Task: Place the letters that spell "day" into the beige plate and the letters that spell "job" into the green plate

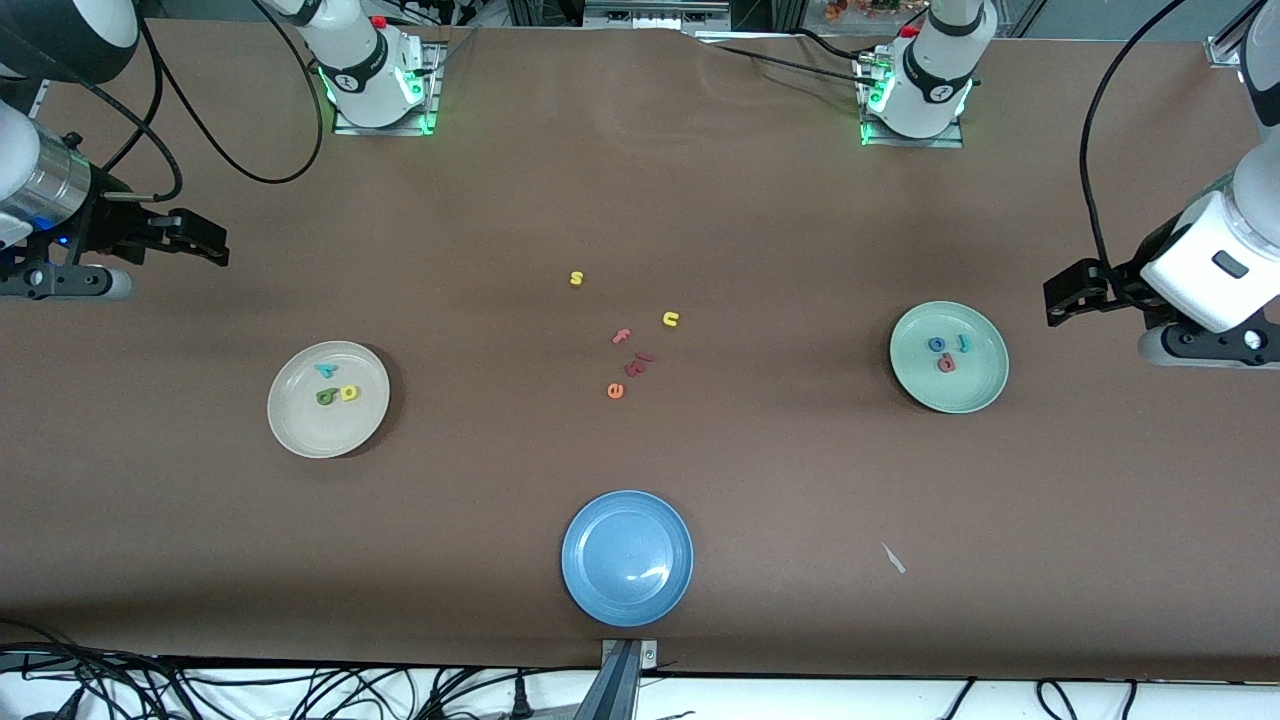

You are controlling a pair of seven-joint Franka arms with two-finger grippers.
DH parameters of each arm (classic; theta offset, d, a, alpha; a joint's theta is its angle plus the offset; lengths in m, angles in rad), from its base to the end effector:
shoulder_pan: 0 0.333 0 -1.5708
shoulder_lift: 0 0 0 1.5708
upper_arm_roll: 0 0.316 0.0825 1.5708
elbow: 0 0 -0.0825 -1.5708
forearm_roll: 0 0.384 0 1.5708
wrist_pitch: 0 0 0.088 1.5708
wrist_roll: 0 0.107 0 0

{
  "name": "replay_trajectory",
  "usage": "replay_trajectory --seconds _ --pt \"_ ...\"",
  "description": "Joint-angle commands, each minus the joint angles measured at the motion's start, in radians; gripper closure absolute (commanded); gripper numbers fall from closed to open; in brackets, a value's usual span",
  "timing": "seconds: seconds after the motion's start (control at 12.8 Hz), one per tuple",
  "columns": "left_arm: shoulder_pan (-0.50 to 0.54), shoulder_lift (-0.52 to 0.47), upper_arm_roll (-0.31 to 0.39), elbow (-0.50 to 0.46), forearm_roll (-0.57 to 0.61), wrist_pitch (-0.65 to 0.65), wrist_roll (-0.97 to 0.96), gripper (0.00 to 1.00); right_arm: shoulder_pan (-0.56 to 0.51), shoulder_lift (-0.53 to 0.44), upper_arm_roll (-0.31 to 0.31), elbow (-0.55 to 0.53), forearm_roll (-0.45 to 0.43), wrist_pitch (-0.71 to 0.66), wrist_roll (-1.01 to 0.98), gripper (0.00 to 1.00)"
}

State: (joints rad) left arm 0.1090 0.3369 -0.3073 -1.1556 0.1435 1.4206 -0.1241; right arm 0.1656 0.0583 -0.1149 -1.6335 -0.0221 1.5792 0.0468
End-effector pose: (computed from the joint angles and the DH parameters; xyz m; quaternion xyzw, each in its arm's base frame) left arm 0.6323 -0.0706 0.6107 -0.9991 0.0217 0.0254 0.0253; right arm 0.5666 0.0281 0.5632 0.9983 0.0026 -0.0553 0.0171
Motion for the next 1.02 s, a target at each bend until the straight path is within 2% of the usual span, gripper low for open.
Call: replay_trajectory --seconds 0.0,0.23,0.94 --pt "0.004 0.011 0.016 -0.018 -0.093 0.008 0.023 0.0 -0.008 0.002 0.009 0.014 0.017 -0.002 0.015 0.0" --pt "0.014 0.045 0.019 -0.019 -0.085 0.008 0.02 0.0 -0.009 0.002 0.009 0.015 0.017 -0.002 0.015 0.0" --pt "0.023 0.042 0.019 -0.021 -0.085 -0.005 0.015 0.0 -0.009 0.003 0.008 0.015 0.017 -0.002 0.015 0.0"
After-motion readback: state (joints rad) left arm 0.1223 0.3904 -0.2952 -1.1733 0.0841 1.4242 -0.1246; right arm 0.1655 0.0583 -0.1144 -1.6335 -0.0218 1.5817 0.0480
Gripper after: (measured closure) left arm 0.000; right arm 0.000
